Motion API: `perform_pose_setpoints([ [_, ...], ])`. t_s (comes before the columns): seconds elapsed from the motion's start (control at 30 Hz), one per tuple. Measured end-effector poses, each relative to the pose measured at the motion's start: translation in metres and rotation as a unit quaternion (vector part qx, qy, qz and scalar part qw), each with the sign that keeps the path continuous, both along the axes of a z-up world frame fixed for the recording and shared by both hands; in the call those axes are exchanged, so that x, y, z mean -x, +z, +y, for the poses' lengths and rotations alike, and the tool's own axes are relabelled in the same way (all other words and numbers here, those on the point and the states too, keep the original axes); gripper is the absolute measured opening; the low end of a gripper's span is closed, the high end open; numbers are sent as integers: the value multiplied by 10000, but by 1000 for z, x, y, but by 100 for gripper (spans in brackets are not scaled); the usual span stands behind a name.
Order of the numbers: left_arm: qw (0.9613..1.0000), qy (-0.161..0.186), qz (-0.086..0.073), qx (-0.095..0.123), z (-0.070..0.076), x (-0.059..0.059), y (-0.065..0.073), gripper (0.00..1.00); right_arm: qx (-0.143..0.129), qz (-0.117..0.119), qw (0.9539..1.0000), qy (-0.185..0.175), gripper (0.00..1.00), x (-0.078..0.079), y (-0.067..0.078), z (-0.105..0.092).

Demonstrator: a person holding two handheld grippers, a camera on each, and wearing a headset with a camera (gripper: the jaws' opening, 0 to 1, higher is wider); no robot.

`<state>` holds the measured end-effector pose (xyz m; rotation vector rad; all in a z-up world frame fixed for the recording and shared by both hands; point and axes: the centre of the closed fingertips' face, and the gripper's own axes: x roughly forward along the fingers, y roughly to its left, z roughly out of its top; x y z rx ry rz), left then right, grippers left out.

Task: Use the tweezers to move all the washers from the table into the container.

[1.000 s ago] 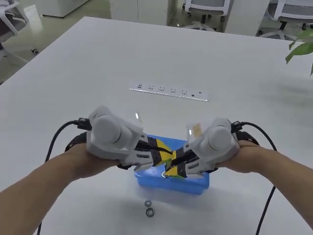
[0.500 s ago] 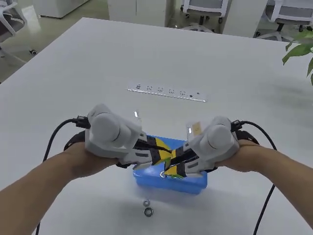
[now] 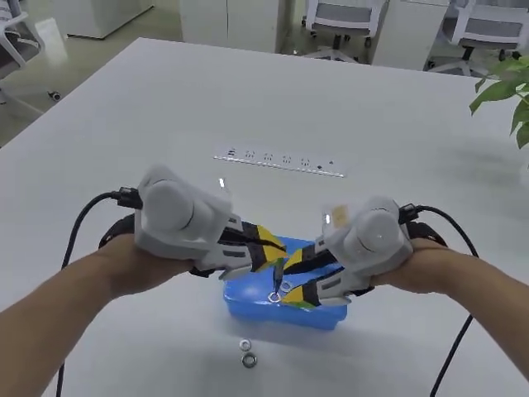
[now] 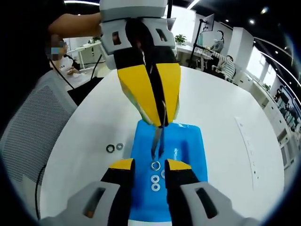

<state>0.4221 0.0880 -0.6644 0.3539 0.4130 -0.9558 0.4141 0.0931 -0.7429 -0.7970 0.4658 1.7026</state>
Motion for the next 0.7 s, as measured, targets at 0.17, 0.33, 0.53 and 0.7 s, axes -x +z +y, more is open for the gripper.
perform_pose_setpoints([
  [0.17, 10000, 56, -8, 20, 3, 2, 5, 5, -56, 8, 9997, -239, 31, -4, 6, -7],
  [0.33, 10000, 92, -25, 25, 6, 4, 10, 5, -89, -41, 9991, -418, 36, -6, 9, -17],
  [0.53, 9999, 131, -7, 42, 7, 9, 14, 5, -135, -52, 9977, -655, 43, -7, 14, -30],
  [0.7, 9999, 123, 9, 38, 7, 15, 15, 5, -175, -13, 9965, -820, 47, -5, 15, -39],
])
